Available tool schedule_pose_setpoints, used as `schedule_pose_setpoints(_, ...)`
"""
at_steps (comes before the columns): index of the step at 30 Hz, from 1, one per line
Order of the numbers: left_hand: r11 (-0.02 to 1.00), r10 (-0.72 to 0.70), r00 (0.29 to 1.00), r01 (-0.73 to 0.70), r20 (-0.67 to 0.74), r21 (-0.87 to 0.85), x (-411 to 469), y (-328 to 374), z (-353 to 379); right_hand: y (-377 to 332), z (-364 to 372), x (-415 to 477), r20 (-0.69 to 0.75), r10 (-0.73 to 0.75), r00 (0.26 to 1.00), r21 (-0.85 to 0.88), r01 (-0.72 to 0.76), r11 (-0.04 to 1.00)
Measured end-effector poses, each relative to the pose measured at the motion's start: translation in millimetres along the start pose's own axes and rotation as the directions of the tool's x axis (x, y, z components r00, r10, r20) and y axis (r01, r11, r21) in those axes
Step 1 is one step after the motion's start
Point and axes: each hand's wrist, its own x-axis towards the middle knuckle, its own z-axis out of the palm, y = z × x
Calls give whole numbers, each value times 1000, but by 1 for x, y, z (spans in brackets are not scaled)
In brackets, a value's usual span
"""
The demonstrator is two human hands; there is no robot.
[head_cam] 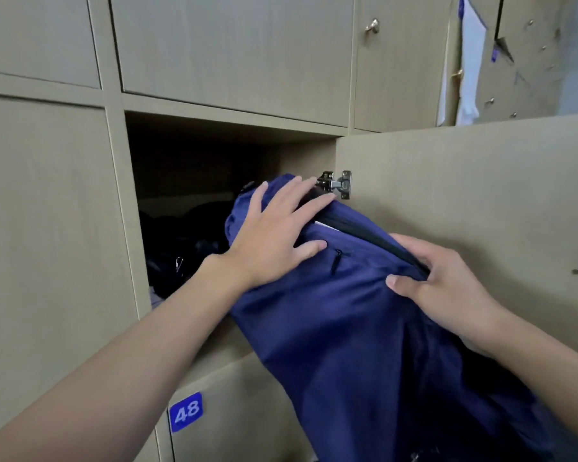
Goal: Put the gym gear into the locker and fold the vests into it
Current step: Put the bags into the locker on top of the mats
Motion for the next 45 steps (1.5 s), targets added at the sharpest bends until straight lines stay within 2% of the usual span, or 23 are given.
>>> schedule_pose_setpoints(3,974,-226,972,226,-59,-1,-23,-18,6,-5,3,24,2,28,1000,122,-28,992)
schedule_pose_setpoints(5,871,-485,868,470,-105,-145,-52,-24,17,-6,5,37,15,52,999,188,-54,981)
schedule_pose_setpoints(6,768,-623,776,584,-97,-263,-67,-23,23,-6,7,42,23,63,998,208,-66,976)
schedule_pose_setpoints(8,453,-815,576,708,71,-542,-93,-19,38,-7,10,51,44,77,996,240,-85,967)
schedule_pose_setpoints(10,121,-853,447,673,270,-730,-108,-16,54,-9,14,60,68,77,995,274,-93,957)
schedule_pose_setpoints(12,-127,-826,371,609,423,-783,-111,-11,62,-14,17,68,97,60,993,290,-86,953)
schedule_pose_setpoints(14,-333,-763,375,470,526,-818,-105,-5,63,-18,20,77,110,42,993,285,-72,956)
schedule_pose_setpoints(15,-371,-748,396,416,532,-830,-101,-2,61,-18,21,81,117,31,993,281,-63,958)
schedule_pose_setpoints(16,-358,-756,412,390,508,-848,-98,-2,59,-19,22,84,122,24,992,280,-57,958)
schedule_pose_setpoints(19,-236,-798,455,369,396,-899,-85,-7,50,-17,23,91,121,10,993,272,-43,961)
schedule_pose_setpoints(23,-47,-852,466,385,238,-922,-61,-23,33,-11,26,102,126,-8,992,285,-29,958)
schedule_pose_setpoints(29,248,-833,544,532,103,-810,-32,-51,28,6,54,128,134,-6,991,320,-37,947)
schedule_pose_setpoints(33,388,-808,588,567,27,-726,-5,-73,32,14,82,156,121,-5,993,332,-36,943)
schedule_pose_setpoints(36,420,-811,585,562,-16,-712,23,-98,34,17,103,193,122,-31,992,287,-6,958)
schedule_pose_setpoints(40,364,-865,502,620,-6,-695,41,-135,46,13,141,242,87,-78,993,148,65,987)
schedule_pose_setpoints(42,346,-889,457,692,13,-634,21,-140,60,15,168,252,141,-96,985,0,97,995)
schedule_pose_setpoints(45,354,-906,423,774,13,-526,-19,-130,80,25,206,249,249,-150,957,-108,181,978)
